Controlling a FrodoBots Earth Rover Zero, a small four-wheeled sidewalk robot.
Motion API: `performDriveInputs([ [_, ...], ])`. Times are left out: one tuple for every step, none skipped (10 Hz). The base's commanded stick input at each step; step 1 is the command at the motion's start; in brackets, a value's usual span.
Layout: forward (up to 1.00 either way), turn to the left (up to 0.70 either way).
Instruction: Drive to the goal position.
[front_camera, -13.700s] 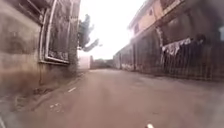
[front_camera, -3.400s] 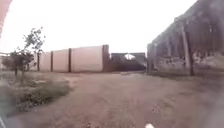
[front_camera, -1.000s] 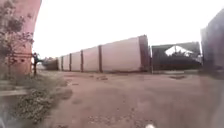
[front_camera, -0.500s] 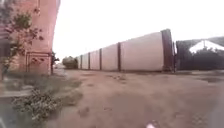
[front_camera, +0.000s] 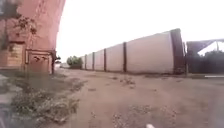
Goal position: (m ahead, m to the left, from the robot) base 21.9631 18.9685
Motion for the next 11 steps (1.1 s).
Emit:
performDriveInputs([
  [1.00,0.12],
  [1.00,0.01],
  [1.00,0.00],
  [1.00,0.00],
  [1.00,0.00],
  [1.00,0.00],
  [1.00,0.00],
  [1.00,0.00],
  [1.00,0.00],
  [1.00,0.00],
  [1.00,0.00],
])
